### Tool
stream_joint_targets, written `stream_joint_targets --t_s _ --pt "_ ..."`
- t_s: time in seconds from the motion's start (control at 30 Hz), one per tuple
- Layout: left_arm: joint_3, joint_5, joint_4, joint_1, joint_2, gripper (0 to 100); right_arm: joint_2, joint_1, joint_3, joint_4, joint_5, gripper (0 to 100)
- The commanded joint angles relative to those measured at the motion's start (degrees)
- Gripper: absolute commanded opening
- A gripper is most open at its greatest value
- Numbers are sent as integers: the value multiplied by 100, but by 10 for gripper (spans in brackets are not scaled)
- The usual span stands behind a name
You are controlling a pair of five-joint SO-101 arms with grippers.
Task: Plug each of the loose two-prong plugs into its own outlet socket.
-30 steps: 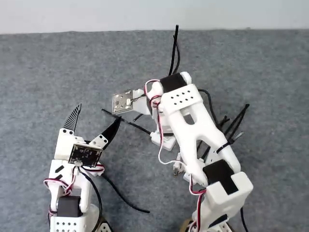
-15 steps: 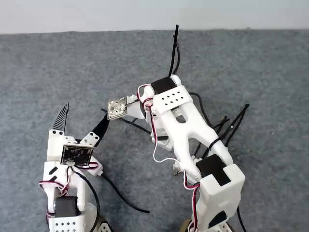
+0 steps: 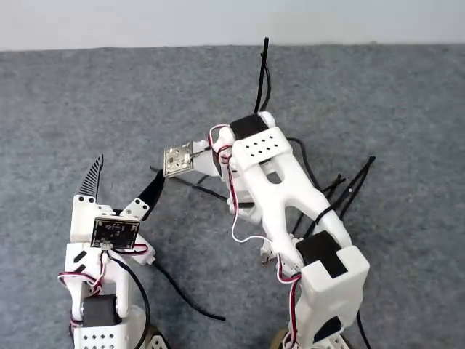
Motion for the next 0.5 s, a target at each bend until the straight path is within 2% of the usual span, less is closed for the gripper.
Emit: stream_joint_targets --t_s 0.0,0.47 --pt "-40 79 -141 -18 -53 378 -48 198 -536 4 -97 9" --pt "-40 88 -132 -9 -44 378 4 198 -703 154 -88 9"
